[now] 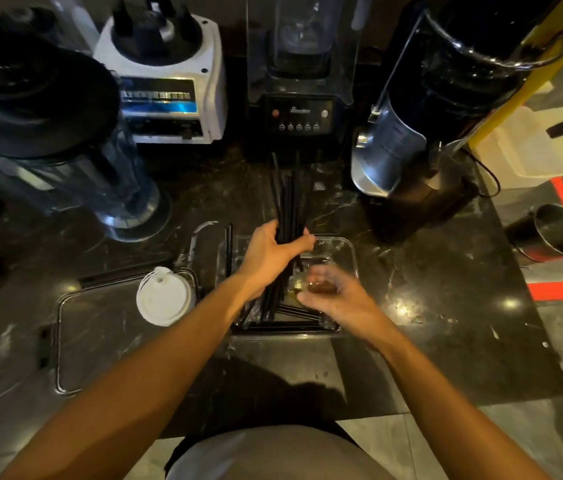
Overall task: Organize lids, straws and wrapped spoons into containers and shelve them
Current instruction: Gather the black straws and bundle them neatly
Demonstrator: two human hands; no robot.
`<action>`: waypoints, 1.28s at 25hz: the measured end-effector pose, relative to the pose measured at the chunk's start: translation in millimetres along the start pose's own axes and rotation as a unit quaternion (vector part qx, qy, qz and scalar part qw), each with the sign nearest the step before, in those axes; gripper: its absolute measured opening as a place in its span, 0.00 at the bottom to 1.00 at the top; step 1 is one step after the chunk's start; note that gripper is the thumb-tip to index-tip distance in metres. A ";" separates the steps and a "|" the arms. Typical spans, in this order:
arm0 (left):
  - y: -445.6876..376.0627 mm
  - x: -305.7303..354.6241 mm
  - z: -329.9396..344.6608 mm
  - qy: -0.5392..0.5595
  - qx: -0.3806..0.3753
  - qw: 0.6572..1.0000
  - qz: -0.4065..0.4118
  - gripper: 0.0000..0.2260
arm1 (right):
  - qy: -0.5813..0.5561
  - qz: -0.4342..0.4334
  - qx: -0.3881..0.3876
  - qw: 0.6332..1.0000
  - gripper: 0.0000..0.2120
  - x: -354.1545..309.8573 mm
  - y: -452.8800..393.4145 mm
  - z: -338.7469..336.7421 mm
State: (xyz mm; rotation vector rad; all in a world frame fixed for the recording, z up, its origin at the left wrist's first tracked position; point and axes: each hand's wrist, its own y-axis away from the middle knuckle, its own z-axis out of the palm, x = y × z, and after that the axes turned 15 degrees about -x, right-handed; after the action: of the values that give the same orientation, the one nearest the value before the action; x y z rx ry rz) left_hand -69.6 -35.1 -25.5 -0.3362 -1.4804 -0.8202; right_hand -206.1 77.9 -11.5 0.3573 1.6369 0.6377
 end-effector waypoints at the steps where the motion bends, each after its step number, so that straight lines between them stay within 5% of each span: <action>1: 2.8 2.9 -5.4 0.025 0.014 1.000 0.008 0.05 | 0.026 0.010 -0.019 0.999 0.26 0.9 -5.5 8.1; 10: 23.2 11.6 -37.0 0.169 0.080 0.981 0.059 0.07 | 0.093 0.032 -0.054 0.994 0.14 2.0 -28.6 45.6; 15: 27.4 22.4 -43.5 0.271 0.064 0.957 0.083 0.09 | -0.032 -0.034 0.009 0.999 0.18 -17.1 -29.3 48.7; 20: 34.4 16.6 -55.8 0.358 0.028 0.929 0.091 0.09 | -0.080 -0.060 -0.042 0.994 0.13 -25.7 -30.8 41.9; 24: 36.3 9.7 -57.6 0.384 0.045 0.919 0.079 0.11 | -0.241 -0.063 -0.092 0.964 0.21 -14.3 -27.3 47.0; 32: 28.7 13.4 -53.9 0.445 0.040 0.886 0.126 0.07 | -0.499 -0.003 0.040 0.866 0.28 -6.3 -31.2 63.2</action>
State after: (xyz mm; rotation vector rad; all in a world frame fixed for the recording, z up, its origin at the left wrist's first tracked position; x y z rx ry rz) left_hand -12.2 -54.6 -10.5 -0.0549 -0.5837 -0.5723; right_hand -139.3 62.2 -29.0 0.6147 0.6598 0.2755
